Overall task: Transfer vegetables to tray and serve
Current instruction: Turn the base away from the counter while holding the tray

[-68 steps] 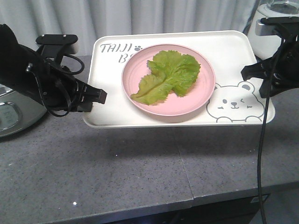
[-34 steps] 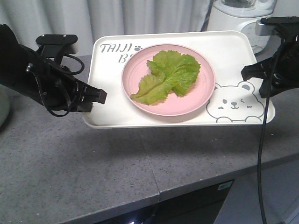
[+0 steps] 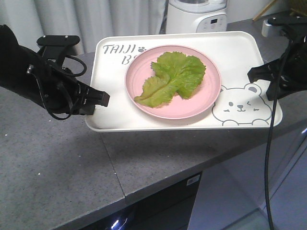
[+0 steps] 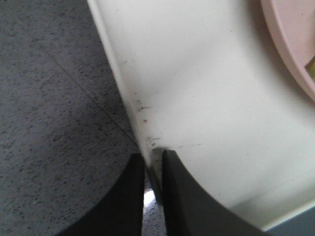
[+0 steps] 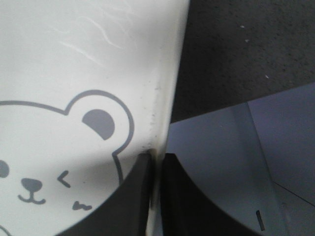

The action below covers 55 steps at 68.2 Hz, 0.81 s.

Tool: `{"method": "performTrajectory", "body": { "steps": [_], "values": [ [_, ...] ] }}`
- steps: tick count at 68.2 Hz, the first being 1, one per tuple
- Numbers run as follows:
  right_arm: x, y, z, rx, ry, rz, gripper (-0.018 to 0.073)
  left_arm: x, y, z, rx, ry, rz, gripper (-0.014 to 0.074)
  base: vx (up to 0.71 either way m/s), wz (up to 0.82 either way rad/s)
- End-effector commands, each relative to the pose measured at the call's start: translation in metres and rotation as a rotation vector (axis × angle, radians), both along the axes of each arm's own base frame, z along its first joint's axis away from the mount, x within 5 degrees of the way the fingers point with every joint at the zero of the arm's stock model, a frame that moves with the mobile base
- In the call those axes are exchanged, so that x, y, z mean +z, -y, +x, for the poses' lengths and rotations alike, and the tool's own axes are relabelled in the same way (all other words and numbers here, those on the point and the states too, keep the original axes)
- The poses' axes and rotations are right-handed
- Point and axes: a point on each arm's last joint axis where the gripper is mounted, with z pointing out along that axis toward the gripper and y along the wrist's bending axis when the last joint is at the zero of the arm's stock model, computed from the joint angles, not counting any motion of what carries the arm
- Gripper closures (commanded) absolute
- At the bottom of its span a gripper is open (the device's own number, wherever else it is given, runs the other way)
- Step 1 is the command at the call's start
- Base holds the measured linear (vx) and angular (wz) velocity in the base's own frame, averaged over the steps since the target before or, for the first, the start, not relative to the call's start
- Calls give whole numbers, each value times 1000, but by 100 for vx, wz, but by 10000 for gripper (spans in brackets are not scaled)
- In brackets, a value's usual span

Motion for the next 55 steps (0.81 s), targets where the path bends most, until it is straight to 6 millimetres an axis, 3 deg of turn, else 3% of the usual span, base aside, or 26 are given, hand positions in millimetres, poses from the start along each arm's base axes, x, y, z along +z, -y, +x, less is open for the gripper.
{"method": "performTrajectory", "body": {
  "steps": [1, 55],
  "values": [
    [26, -4, -12, 38, 87, 23, 565, 28, 5, -8, -40, 118, -74, 602, -1, -33],
    [26, -4, -12, 38, 87, 23, 565, 28, 5, -8, -40, 118, -74, 602, -1, -32]
  ]
}}
